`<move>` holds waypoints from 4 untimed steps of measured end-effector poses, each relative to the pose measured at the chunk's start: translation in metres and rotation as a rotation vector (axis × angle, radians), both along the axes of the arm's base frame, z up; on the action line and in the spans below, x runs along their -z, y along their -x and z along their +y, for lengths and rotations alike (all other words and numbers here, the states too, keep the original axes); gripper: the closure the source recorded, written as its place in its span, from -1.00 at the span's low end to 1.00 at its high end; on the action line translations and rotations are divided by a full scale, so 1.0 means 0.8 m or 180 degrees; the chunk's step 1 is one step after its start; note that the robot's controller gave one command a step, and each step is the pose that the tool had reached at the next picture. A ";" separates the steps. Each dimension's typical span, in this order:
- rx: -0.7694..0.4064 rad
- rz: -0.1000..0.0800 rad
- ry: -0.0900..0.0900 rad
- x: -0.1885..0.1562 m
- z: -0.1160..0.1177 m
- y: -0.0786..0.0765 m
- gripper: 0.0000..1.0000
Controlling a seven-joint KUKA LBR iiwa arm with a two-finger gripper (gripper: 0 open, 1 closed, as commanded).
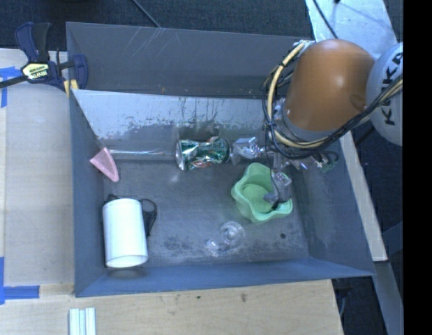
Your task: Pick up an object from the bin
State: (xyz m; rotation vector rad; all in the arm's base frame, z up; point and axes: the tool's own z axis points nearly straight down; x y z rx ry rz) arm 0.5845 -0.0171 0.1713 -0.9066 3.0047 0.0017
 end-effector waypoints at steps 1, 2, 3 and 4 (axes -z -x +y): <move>0.0487 0.0001 0.0002 0.016 -0.021 0.037 1.00; 0.0490 0.0002 0.0002 0.016 -0.021 0.037 -1.00; 0.0491 0.0003 0.0003 0.016 -0.021 0.037 -1.00; 0.0648 -0.0024 0.0002 0.069 -0.033 0.012 -1.00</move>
Offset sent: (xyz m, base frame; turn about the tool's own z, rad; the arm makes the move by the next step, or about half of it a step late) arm 0.0000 0.0000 0.0000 0.0000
